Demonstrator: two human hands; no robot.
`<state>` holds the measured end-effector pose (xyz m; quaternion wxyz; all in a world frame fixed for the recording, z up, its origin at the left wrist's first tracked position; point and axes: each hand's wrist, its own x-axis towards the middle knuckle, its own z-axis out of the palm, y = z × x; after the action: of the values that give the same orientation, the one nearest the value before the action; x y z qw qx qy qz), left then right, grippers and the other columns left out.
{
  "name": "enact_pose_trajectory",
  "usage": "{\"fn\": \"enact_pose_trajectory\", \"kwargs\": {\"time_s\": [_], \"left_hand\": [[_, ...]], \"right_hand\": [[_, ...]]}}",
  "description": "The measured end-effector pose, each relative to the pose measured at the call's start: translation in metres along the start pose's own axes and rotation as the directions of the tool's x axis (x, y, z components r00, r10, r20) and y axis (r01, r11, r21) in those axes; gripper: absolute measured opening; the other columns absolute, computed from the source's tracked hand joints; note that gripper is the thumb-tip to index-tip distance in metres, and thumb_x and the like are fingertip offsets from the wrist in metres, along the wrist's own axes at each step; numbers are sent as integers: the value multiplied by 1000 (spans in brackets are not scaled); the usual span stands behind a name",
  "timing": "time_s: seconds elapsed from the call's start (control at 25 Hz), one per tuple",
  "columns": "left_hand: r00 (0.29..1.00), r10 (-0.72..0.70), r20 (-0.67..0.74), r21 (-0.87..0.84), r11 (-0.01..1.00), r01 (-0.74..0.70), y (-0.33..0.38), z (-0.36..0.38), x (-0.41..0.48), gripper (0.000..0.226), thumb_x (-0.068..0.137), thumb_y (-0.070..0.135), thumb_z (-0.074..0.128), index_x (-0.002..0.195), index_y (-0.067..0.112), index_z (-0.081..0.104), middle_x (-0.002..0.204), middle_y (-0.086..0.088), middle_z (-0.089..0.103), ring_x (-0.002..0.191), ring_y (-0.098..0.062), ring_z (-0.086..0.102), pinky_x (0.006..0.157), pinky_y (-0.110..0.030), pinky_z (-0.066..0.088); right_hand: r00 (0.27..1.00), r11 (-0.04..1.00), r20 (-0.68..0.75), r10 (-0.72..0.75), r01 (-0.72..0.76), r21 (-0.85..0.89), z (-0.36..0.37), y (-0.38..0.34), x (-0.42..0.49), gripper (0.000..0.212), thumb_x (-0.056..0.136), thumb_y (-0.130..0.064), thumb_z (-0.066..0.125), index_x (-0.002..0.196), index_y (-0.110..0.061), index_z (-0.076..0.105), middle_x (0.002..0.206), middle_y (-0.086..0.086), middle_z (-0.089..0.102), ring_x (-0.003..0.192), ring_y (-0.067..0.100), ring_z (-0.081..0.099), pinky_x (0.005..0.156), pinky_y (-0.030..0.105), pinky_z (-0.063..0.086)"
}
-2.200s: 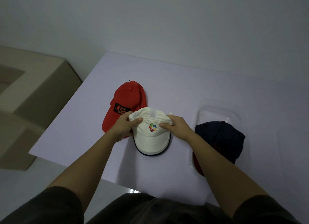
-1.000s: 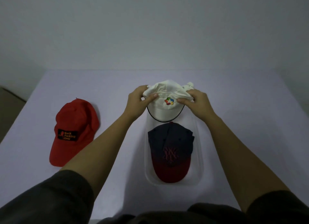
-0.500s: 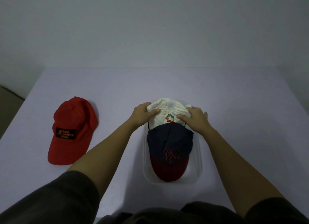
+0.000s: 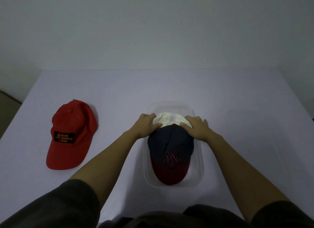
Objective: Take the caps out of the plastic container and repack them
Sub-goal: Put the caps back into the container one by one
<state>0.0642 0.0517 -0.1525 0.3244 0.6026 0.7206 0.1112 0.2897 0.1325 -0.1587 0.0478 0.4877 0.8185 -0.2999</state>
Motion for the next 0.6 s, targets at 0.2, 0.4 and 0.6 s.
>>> {"fn": "enact_pose_trajectory", "kwargs": {"time_s": [0.2, 0.4, 0.6], "left_hand": [[997, 65, 49, -95, 994, -60, -5, -6, -9, 32, 99, 37, 41, 119, 17, 54, 96, -11, 67, 87, -24, 60, 72, -27, 40], [973, 14, 229, -107, 994, 11, -11, -5, -12, 50, 92, 57, 41, 131, 25, 47, 112, -2, 61, 102, -20, 57, 84, -28, 40], [970, 53, 238, -178, 984, -10, -16, -5, -22, 79, 73, 51, 73, 138, 30, 35, 135, 3, 50, 119, -18, 49, 99, -34, 43]], "right_hand": [[994, 997, -76, -80, 81, 19, 7, -2, -6, 33, 101, -30, 26, 71, -28, 40, 85, -4, 52, 92, 17, 47, 109, 53, 23], [992, 990, 8, -123, 122, 75, 12, 3, -8, 30, 100, -41, 28, 83, -23, 44, 83, 3, 55, 80, 22, 51, 79, 36, 37], [976, 962, 21, -216, 209, 177, 15, 15, -20, 57, 73, -73, 49, 108, -29, 50, 100, -8, 60, 93, 12, 53, 97, 35, 32]]}}
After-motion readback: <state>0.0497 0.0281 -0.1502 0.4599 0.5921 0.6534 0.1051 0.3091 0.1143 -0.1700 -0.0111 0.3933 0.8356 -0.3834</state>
